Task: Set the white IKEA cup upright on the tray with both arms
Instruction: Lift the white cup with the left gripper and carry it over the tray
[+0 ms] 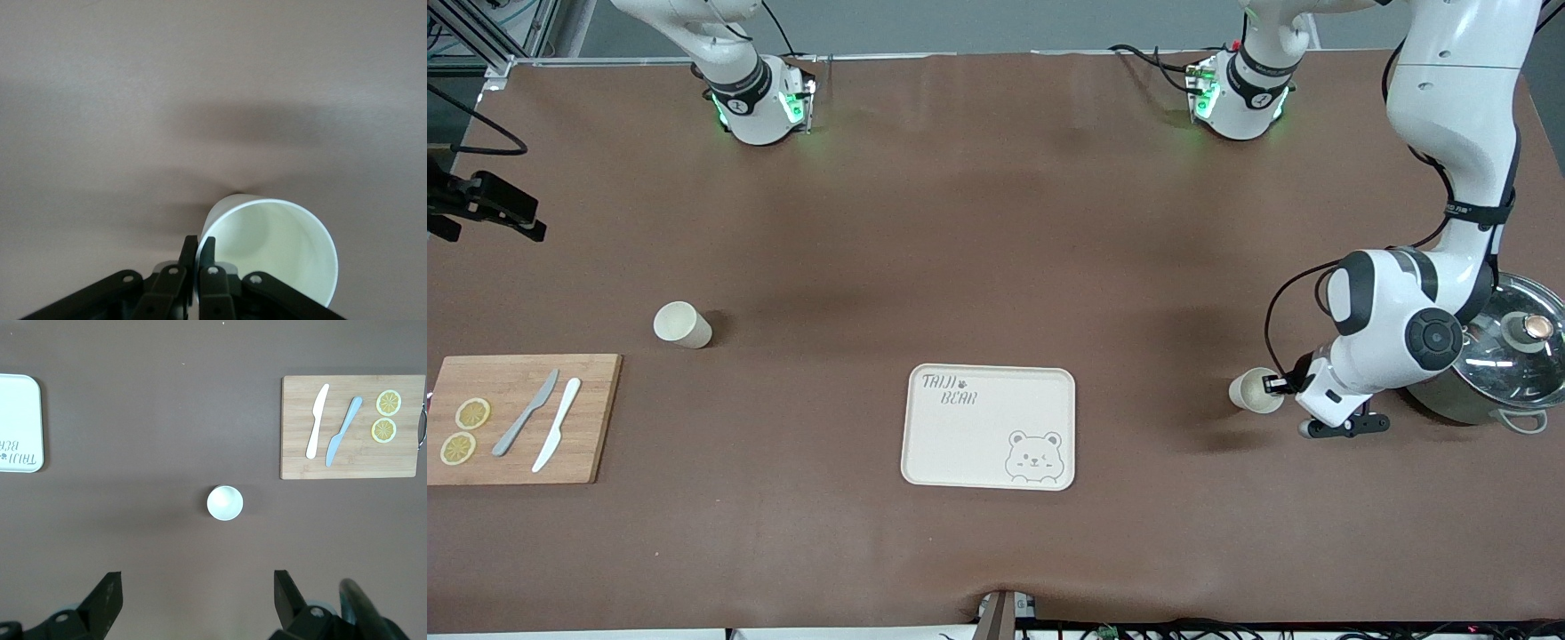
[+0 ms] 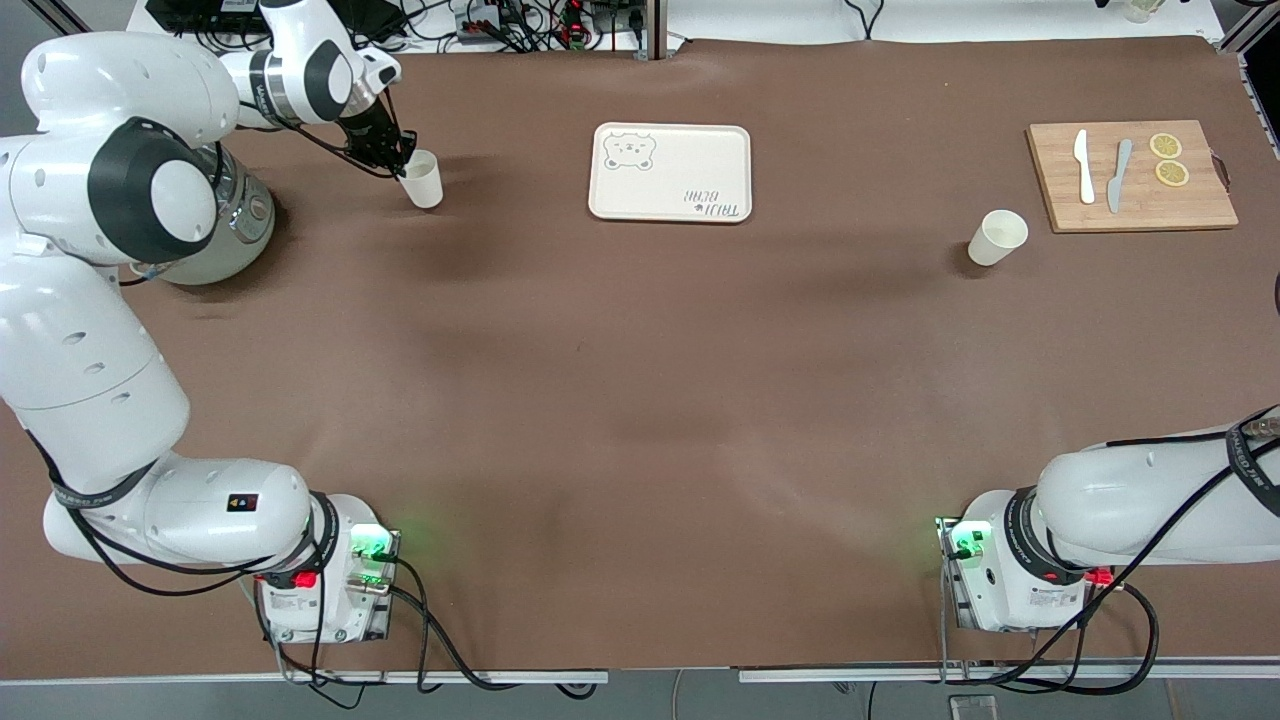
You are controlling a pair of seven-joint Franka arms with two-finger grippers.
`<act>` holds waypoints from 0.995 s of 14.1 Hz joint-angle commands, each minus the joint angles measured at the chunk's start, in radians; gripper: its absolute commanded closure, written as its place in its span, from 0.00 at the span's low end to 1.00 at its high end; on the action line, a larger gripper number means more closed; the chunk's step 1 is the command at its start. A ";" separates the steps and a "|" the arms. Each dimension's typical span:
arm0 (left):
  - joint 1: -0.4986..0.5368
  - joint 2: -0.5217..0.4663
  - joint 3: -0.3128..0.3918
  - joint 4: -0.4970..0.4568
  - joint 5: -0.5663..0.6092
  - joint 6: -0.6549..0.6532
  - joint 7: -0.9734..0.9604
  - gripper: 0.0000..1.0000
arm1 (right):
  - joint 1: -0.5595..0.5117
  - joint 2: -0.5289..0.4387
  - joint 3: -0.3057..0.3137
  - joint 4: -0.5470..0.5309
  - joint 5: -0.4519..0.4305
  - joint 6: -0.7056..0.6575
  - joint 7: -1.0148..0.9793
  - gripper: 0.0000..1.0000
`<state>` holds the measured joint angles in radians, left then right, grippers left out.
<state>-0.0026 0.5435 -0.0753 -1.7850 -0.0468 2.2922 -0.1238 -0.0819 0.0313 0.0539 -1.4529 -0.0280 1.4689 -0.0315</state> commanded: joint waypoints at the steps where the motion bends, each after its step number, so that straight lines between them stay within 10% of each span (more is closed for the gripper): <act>1: 0.006 -0.007 -0.046 0.039 -0.030 -0.031 -0.002 1.00 | -0.013 0.001 0.009 0.008 -0.007 -0.010 -0.008 0.00; 14: -0.235 0.133 -0.126 0.363 -0.021 -0.100 -0.625 1.00 | -0.051 0.128 0.009 0.008 -0.009 0.007 -0.011 0.00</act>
<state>-0.2001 0.6284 -0.2114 -1.5032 -0.0525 2.2043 -0.6968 -0.0960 0.1006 0.0519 -1.4605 -0.0324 1.4670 -0.0315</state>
